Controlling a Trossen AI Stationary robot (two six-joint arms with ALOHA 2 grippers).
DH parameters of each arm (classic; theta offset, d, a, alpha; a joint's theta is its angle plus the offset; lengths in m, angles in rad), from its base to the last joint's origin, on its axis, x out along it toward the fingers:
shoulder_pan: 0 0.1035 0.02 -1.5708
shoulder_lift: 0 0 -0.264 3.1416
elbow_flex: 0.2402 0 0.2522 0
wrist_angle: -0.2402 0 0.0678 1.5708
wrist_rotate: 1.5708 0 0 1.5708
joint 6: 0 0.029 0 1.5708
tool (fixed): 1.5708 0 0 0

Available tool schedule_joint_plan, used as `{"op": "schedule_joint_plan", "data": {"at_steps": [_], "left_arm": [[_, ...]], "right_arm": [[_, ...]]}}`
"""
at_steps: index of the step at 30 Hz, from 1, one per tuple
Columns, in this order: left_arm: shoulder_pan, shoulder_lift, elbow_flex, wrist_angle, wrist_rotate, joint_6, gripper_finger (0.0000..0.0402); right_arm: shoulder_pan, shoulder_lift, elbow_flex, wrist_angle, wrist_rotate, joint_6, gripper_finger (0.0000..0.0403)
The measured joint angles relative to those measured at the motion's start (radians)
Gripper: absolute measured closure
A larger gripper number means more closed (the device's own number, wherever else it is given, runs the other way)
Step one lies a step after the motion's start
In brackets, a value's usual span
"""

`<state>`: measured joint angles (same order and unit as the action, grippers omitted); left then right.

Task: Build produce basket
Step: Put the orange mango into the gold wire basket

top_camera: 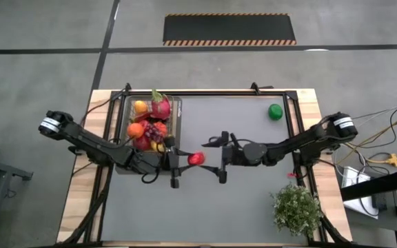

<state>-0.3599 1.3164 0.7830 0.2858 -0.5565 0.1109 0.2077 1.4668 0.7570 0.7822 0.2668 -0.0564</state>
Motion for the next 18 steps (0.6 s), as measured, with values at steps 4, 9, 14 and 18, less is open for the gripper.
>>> {"op": "schedule_joint_plan", "data": {"at_steps": [4,9,14,18], "left_arm": [[0.0,-0.088,0.01,-0.109,-0.074,-0.02,0.0254],[0.0,-0.223,0.052,-0.303,-0.245,-0.023,0.0254],[0.031,-0.364,0.093,-0.487,-0.376,-0.035,0.0254],[0.121,-0.437,0.092,-0.642,-0.375,-0.147,0.0254]], "right_arm": [[0.0,-0.094,0.0,-0.078,0.0,0.034,0.0038],[0.001,-0.166,0.0,-0.199,-0.001,0.06,0.0037],[0.001,-0.163,0.0,-0.227,-0.002,0.084,0.0037],[0.001,-0.137,-0.001,-0.222,-0.002,0.088,0.0037]]}}
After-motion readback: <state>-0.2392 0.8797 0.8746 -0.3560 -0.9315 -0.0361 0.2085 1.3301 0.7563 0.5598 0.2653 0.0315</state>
